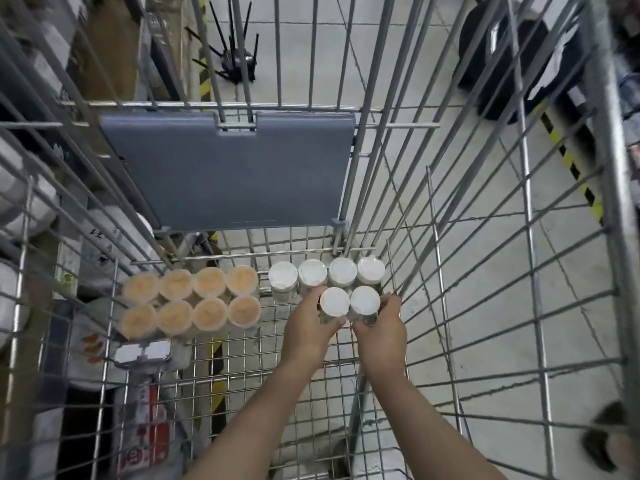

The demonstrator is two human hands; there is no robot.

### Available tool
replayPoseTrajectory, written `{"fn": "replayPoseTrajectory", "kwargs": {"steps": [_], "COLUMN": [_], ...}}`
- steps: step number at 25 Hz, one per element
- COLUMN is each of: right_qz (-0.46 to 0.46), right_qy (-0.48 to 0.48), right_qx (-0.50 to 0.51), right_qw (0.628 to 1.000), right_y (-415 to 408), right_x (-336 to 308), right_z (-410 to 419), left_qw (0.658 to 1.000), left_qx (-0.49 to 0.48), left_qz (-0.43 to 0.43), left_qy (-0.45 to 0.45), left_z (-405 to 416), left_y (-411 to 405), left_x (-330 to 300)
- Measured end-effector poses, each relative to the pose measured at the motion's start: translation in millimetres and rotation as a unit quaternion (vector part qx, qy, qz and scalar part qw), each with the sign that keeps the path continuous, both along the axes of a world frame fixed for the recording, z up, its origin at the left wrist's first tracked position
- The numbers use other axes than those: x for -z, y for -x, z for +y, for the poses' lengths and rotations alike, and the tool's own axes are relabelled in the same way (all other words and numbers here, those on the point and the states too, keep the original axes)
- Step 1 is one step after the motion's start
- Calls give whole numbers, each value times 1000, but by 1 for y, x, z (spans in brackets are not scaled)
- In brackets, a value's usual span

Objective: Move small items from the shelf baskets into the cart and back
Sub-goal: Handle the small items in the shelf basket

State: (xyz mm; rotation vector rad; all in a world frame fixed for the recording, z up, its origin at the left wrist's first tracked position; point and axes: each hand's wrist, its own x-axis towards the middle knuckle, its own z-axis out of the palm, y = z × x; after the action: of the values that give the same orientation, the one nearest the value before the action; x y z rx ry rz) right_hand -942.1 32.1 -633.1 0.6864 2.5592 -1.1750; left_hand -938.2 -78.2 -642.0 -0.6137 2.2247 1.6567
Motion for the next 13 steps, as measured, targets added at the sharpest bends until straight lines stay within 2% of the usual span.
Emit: {"fn": "replayPoseTrajectory", "kwargs": {"steps": [2, 6, 13], "right_qz": [10, 11, -52], "right_qy": [22, -30, -37], "right_qx": [-15, -108, -68], "right_qw": [1000, 994, 996], "right_y": [1, -2, -26], "right_x": [0, 6, -32], "right_z": [1, 1, -3], "left_qw": [1000, 1000, 996], "left_qx": [-6, -15, -79], "left_qz": [2, 8, -16], "left_qy": [8, 3, -26], "left_z": [-2, -9, -25], "left_y": [-2, -8, -55], "left_x": [3, 4, -25]}}
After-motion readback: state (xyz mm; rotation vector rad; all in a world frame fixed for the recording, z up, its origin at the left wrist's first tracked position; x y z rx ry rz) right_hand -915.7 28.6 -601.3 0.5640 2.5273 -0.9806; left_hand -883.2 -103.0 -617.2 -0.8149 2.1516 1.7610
